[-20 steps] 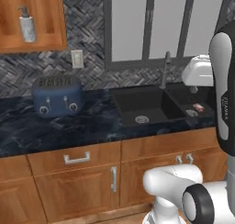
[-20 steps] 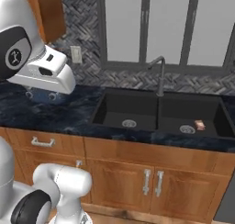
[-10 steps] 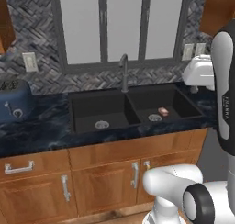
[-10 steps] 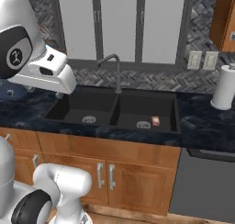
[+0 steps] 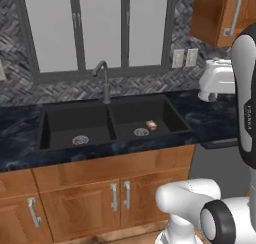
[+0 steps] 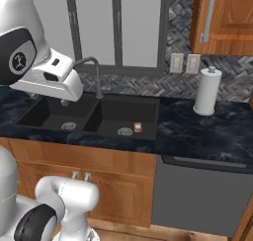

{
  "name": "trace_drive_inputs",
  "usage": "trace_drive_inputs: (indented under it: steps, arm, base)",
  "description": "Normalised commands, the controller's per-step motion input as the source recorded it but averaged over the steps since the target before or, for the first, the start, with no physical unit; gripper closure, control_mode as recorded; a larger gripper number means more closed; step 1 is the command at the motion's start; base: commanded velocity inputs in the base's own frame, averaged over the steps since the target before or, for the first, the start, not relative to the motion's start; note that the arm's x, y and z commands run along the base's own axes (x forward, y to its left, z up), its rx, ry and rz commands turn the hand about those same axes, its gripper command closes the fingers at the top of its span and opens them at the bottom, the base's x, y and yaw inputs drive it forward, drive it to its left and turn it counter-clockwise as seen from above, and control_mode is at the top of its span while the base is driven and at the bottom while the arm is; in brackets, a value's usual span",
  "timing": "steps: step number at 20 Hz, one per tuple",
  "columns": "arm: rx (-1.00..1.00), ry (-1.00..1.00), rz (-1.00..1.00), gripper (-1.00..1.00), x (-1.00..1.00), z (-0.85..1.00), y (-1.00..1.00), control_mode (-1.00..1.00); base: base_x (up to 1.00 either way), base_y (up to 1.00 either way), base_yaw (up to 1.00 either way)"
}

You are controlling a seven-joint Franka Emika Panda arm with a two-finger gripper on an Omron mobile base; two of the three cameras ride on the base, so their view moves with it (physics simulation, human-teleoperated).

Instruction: Pick up the bar soap and soap dispenser from the sink, and place them back in the cabinet, and close the cabinet door.

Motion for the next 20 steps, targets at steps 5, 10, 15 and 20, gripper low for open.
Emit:
trace_drive_inputs:
  steps: [5,10,15,20]
  arm:
    - [0.0,0.0,0.0,-1.0,0.0,0.0,0.0,1.0]
    - [0.0,0.0,0.0,-1.0,0.0,0.0,0.0,1.0]
    - [0.0,0.0,0.0,-1.0,0.0,0.0,0.0,1.0]
    - [0.0,0.0,0.0,-1.0,0.0,0.0,0.0,1.0]
  base:
    - [0.4,-0.08,0.04]
    - [0.6,-0.01,0.07]
    - [0.72,-0.18,0.05]
    - [0.62,-0.39,0.0]
